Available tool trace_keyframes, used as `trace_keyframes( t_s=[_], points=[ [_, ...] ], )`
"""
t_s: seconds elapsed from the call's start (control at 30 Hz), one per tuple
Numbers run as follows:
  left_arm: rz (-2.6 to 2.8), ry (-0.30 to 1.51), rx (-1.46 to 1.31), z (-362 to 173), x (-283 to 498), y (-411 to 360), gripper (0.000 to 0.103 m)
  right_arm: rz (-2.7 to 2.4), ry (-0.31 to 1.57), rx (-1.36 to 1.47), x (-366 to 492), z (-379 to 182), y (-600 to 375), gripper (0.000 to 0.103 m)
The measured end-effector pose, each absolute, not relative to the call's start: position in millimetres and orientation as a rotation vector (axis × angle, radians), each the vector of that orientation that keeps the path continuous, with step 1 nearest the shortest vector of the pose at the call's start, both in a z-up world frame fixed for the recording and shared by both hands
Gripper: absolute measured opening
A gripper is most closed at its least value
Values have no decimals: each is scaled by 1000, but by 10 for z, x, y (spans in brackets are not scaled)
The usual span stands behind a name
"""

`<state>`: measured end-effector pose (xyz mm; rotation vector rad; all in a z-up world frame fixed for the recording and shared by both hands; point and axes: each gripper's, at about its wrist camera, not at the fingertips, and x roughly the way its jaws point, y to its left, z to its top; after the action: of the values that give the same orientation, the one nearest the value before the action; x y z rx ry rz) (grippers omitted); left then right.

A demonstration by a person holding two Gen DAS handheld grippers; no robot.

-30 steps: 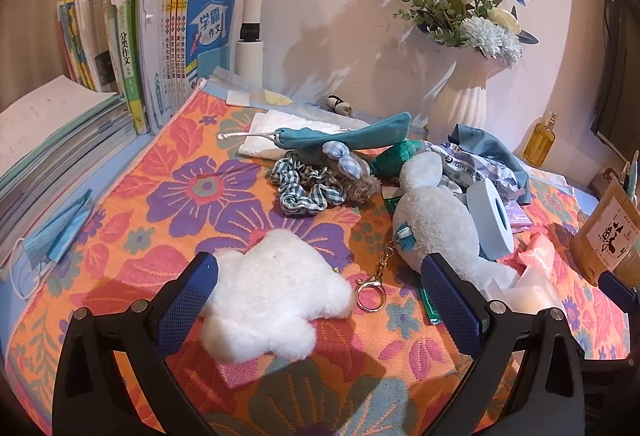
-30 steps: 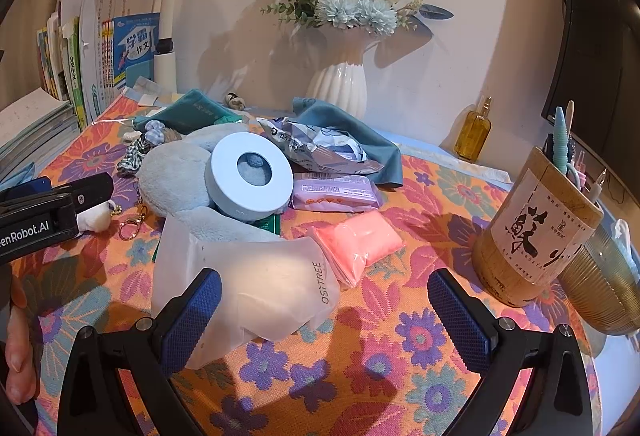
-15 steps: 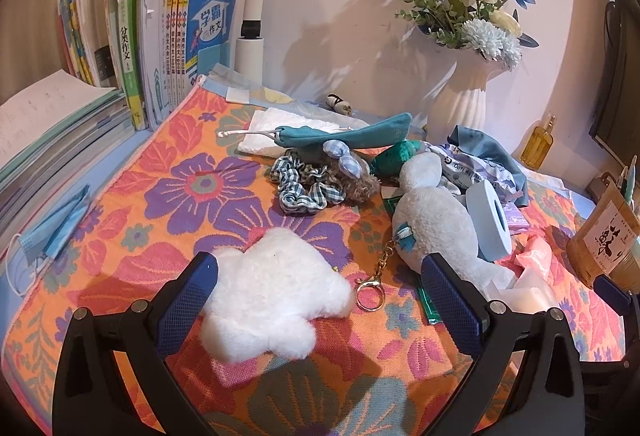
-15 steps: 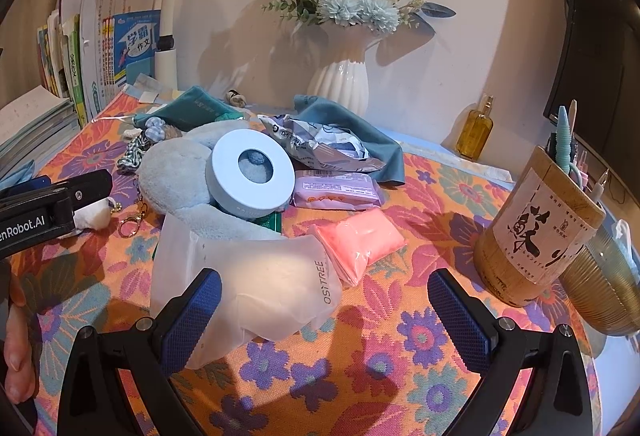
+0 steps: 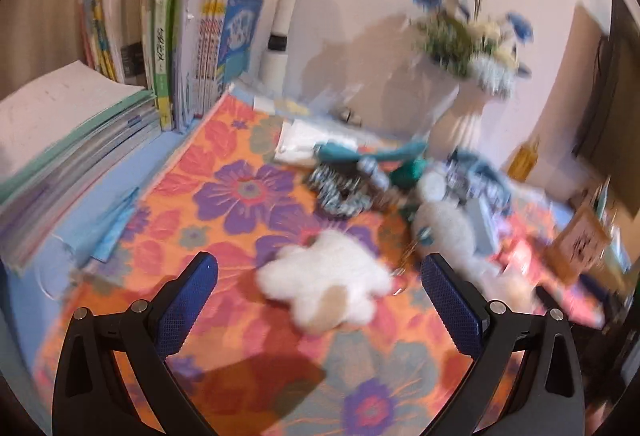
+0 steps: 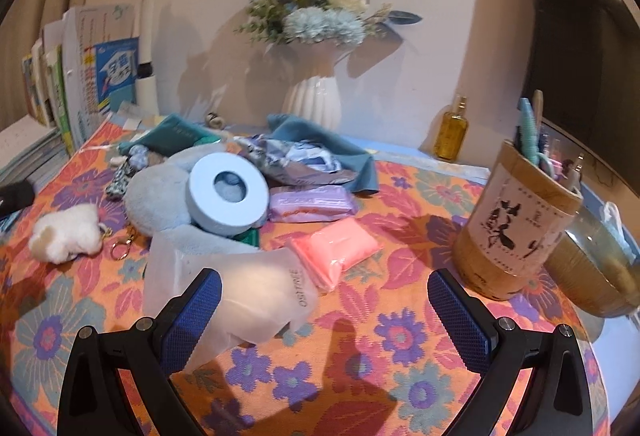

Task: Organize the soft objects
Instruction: 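Grasp the white fluffy plush with the left gripper while the right grasps the white tape roll, then carry the plush and tape roll with both grippers over the glass plate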

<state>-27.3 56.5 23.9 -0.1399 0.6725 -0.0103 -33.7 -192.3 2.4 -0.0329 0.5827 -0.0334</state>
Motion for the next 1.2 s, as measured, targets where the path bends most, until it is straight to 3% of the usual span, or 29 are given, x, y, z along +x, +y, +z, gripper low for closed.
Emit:
trace_keyframes(
  t_s=[0.13,0.27,0.37,0.57,0.8,0.83,0.9,0.97,1.07,1.2],
  points=[
    [-154,812,-141,81,-141,579,102,111,744,62,-218,88,-2055,103],
    [-174,784,-46,-34,-28,441,102,216,748,79,-104,375,-2134,103],
    [-170,860,-17,-145,170,416,102,337,821,112,131,484,-2084,103],
    [-284,967,-42,-297,392,402,102,364,983,225,667,197,-1968,103],
    [-329,927,-8,-282,273,365,100,362,1011,270,959,2,-1857,96],
    [-317,921,-3,-278,269,364,98,353,1011,264,981,-17,-1829,95],
    [-306,901,18,-280,291,355,81,375,1015,263,995,-43,-1812,66],
    [-321,884,24,-258,260,340,64,378,996,271,981,-34,-1830,66],
    [-328,824,25,-195,196,346,52,381,928,297,869,79,-1933,66],
    [-337,787,-20,-119,162,416,49,406,832,391,665,295,-2131,66]
  ],
)
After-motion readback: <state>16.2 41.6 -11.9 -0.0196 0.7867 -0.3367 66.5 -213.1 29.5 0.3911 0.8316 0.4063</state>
